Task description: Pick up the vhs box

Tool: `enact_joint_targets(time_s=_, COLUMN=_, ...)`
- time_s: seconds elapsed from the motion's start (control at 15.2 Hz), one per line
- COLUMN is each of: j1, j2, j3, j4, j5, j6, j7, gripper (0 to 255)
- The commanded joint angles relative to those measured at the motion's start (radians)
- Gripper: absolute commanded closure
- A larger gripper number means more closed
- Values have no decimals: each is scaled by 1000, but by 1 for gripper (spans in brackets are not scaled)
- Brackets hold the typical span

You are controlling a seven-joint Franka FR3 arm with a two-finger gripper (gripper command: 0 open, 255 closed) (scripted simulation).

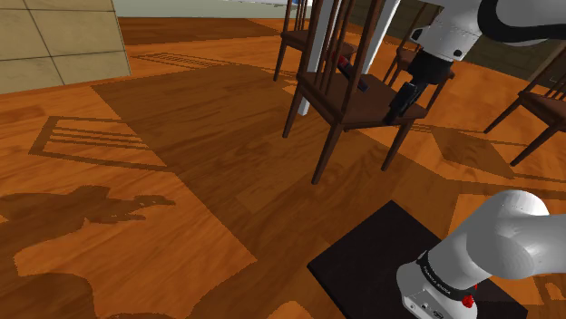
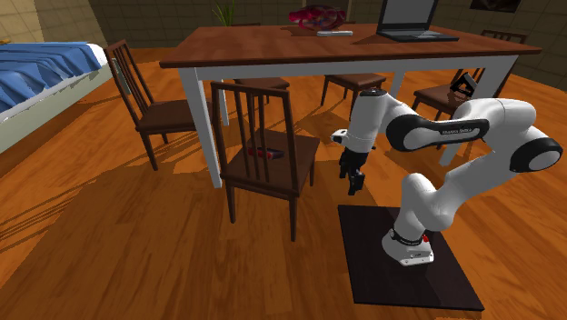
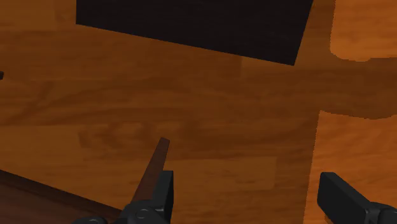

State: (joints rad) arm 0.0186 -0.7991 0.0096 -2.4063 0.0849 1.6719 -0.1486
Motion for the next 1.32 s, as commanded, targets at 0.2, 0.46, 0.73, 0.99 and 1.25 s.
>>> enact_joint_targets(time_s=0.2, j1=-16, j2=-44, j3=5, j4=-112, j5=-83, j6=195, j7=-61, gripper=0)
enact_joint_targets(time_s=0.46, j1=-50, j2=-65, j3=0, j4=-243, j5=-194, j6=483, j7=-128, gripper=0)
enact_joint_targets(time_s=0.73, j1=-109, j2=-28, j3=-13, j4=-338, j5=-316, j6=806, j7=-175, gripper=0)
enact_joint_targets(time_s=0.99, j1=-217, j2=77, j3=-6, j4=-384, j5=-455, j6=1164, j7=-191, gripper=0)
enact_joint_targets(time_s=1.25, j1=-463, j2=234, j3=117, j4=-364, j5=-606, j6=1547, j7=-153, gripper=0)
